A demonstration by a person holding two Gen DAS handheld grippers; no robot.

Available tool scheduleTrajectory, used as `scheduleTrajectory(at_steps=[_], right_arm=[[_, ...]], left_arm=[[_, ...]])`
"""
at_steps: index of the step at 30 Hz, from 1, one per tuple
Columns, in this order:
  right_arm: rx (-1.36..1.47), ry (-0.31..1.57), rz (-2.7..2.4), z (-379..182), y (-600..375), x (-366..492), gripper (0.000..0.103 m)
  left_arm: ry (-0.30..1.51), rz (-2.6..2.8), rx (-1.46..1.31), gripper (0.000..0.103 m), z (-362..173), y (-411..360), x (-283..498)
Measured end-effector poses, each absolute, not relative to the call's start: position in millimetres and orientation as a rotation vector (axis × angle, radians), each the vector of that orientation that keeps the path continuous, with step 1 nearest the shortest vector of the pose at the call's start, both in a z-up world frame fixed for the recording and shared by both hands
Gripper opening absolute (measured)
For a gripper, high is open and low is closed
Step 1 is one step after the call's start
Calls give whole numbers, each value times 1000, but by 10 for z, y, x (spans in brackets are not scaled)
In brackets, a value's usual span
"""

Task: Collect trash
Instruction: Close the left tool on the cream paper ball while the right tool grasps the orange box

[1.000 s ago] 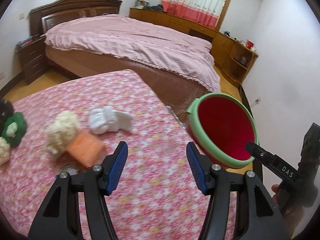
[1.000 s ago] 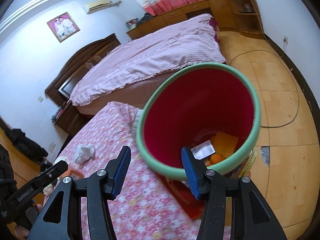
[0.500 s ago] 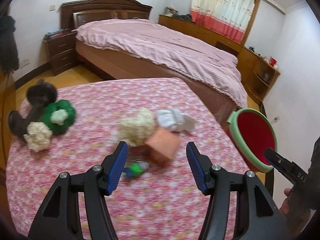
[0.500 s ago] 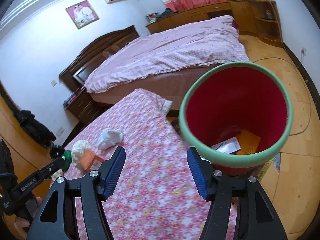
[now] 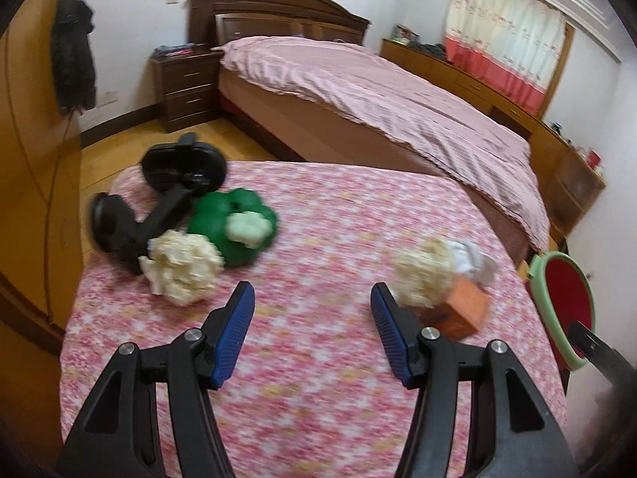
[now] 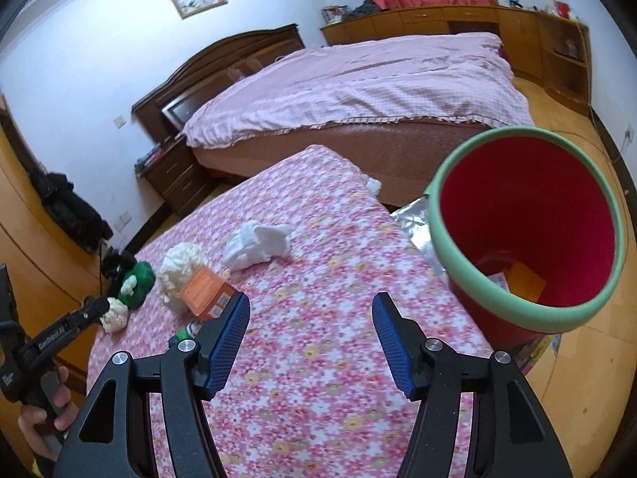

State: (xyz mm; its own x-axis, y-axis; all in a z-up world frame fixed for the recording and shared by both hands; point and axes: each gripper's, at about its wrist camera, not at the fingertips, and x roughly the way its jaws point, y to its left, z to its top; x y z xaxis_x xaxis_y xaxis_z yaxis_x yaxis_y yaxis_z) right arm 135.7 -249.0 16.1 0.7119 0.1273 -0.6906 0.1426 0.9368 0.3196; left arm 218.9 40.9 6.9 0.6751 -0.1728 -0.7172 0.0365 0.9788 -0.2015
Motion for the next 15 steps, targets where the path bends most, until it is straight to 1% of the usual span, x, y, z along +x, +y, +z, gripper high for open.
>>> scheduleTrajectory(at_steps=[3,7,15], right_arm=[[339,782,12,163,-2376,1399,66],[322,785,25,118,-2255,1458,69],[327,827,32,-32,-2133,1622,69]], left_arm=[[824,-60,-173,61,-9,583,2297],[852,-19,-198,61,-146,786,2470],[872,62,-216,61,-380,979,2605]])
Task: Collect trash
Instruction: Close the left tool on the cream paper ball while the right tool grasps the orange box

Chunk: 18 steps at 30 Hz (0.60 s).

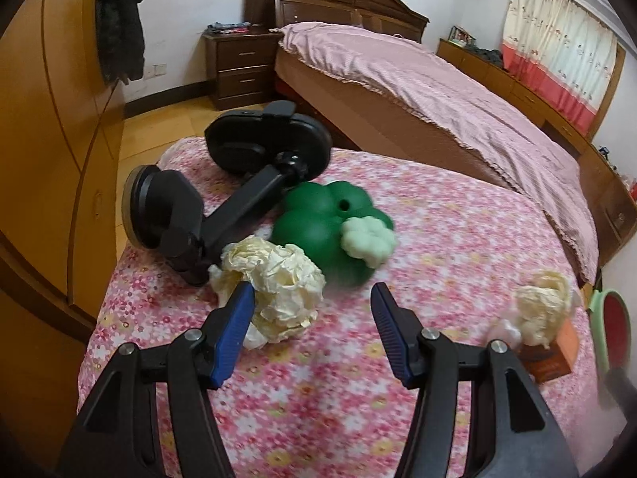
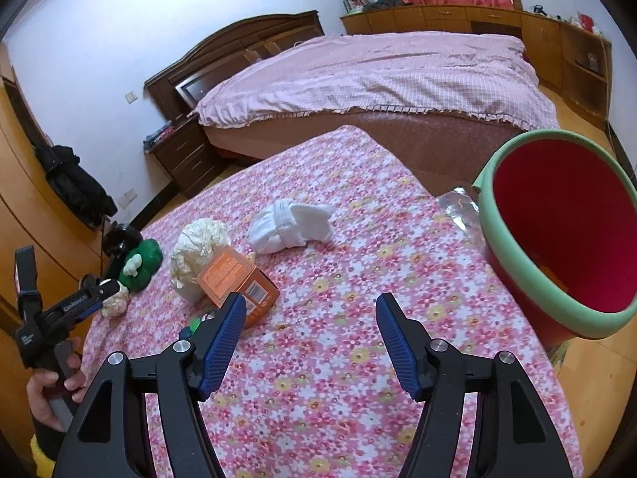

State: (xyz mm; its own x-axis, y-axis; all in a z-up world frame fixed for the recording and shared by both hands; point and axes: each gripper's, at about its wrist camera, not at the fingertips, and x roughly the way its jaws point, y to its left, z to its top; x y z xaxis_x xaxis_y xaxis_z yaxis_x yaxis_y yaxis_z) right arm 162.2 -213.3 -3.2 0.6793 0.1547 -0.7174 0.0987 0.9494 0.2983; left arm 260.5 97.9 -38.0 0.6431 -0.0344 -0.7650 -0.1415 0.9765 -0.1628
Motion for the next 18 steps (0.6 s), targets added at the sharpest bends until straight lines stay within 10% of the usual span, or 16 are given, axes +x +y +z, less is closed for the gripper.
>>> scheduleTrajectory(at_steps=[13,18], right_arm=[[277,884,85,-209,-1796,1898,69],[258,881,125,-213,-1671,2005,69]], left_arm=[[874,137,-236,60,-521,1181,2606],[862,149,-256,43,-522,1257,2588]])
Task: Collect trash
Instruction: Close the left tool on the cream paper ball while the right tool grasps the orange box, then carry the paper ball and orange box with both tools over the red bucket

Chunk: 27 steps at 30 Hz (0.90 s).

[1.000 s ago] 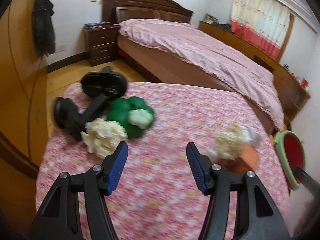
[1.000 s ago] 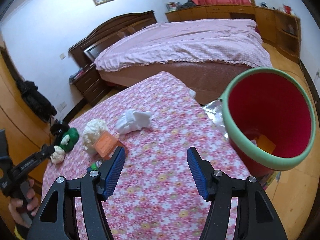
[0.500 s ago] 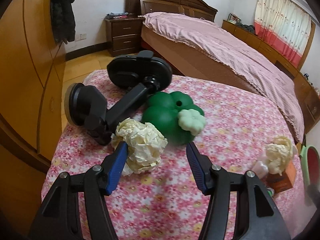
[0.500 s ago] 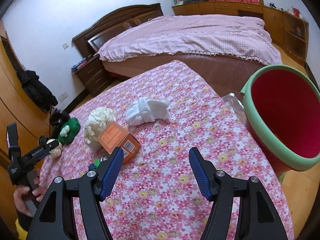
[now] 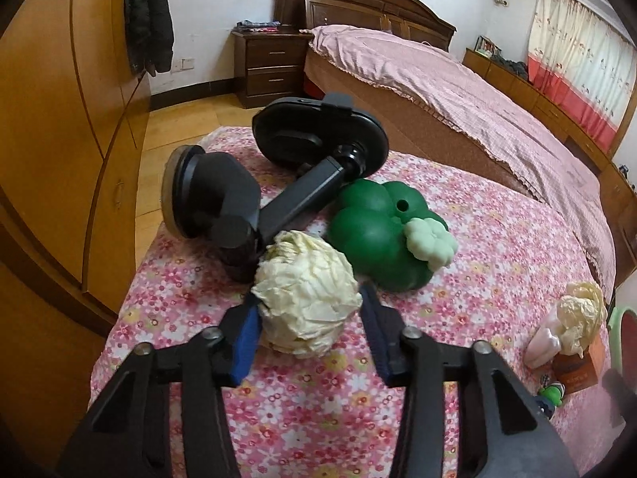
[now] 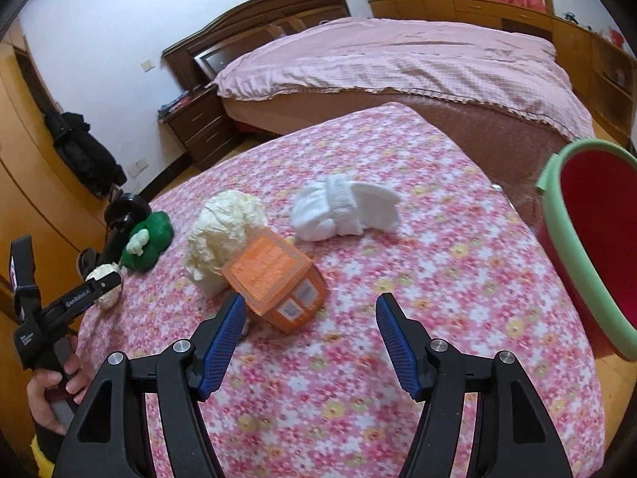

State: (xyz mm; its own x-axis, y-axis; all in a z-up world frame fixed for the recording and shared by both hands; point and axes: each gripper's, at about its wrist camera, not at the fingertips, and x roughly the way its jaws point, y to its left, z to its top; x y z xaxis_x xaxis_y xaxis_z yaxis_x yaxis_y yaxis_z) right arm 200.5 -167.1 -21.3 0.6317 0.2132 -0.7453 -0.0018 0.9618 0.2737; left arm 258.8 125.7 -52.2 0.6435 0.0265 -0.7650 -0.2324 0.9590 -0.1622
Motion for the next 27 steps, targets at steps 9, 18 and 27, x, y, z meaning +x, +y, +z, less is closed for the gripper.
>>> scheduleTrajectory(at_steps=[9,18,27], right_arm=[[199,903,160,-302,-1433,2181,69],[175,911,142,-418,-1359,2248,69],[210,883,138,-373,-1442,2124,61]], left_arm=[[844,120,-279,40,-501,1272,2549],[824,55,-282,39,-458,1207,2505],[810,24,-288,39,-429,1162,2467]])
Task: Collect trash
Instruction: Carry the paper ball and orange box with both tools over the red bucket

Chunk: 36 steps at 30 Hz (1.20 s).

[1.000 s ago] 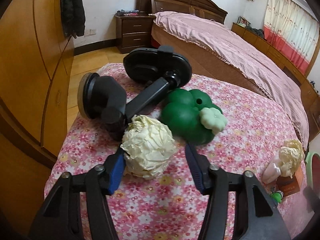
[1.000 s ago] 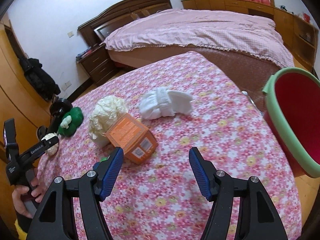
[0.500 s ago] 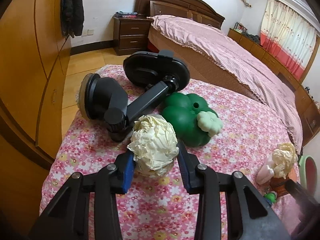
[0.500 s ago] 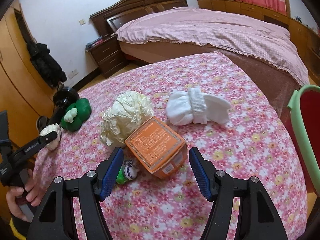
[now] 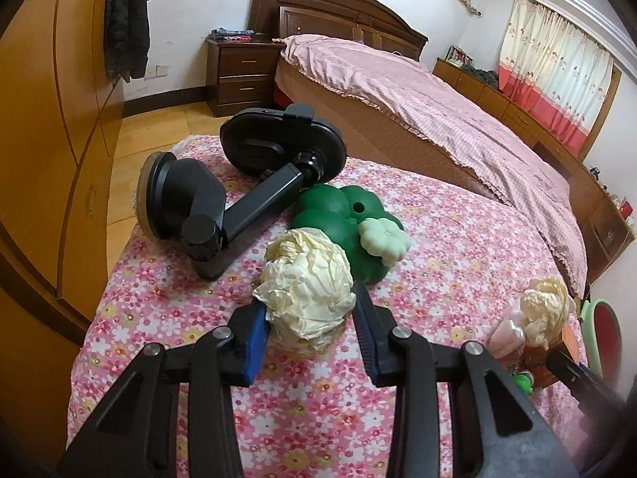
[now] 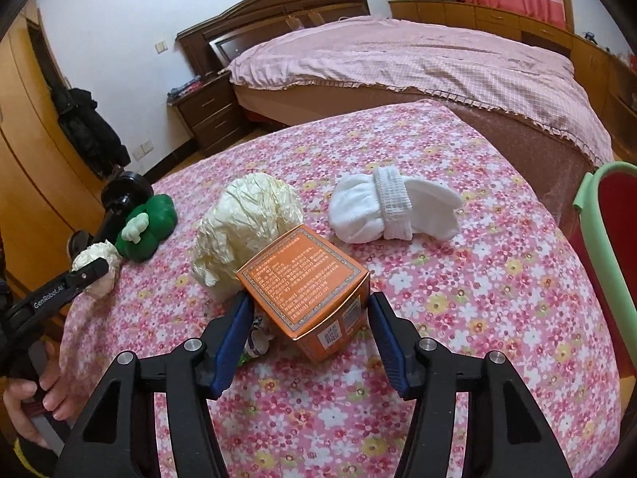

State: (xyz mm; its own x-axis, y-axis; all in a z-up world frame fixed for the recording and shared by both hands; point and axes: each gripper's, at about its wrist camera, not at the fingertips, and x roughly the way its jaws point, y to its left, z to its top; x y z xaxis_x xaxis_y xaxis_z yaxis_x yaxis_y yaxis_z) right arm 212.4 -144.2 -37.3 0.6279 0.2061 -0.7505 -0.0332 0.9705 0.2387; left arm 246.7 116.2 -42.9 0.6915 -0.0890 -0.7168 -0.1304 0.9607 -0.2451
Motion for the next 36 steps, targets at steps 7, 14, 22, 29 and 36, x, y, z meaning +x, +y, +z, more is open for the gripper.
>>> scheduleTrajectory(at_steps=[7,14,22,29,36], right_arm=[[233,848,117,-257,-1539,1916,61],[287,812,78,-160,-1764,1619,61],[316,772,34,-38,-2018,1318,61],[352,734,24,60,-2165,1056,61],[377,693,22,181,-2251,807,61]], left_arm=[[797,-28,-286,39,-367,1055,2415],[764,-81,-268,39,-226,896,2305],[722,-140,-250,39,39,687,2083],[718,-202,-262,39,192,495,1785],[726,-277,-267,39,282,252,1495]])
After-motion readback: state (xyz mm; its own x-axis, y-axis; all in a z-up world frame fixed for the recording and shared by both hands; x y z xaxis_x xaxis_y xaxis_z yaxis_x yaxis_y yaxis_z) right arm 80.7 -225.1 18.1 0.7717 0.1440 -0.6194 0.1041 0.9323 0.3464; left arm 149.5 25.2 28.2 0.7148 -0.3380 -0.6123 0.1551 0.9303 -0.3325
